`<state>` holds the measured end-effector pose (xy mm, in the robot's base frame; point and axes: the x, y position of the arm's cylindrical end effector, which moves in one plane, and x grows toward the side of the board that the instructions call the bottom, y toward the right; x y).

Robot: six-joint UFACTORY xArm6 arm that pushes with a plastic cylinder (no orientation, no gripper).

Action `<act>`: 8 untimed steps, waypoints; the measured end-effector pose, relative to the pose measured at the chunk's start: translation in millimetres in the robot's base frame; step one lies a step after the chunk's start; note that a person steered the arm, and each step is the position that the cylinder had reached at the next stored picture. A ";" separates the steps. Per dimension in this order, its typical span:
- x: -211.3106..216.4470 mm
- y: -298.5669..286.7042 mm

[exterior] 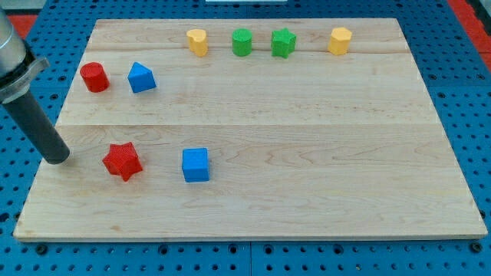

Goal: Push the red star to the right of the blue triangle

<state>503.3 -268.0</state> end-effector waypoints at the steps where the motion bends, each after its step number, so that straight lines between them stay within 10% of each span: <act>1: 4.9 -2.4; 4: 57.0 75.2; 8: -1.4 95.0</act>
<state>502.0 -173.0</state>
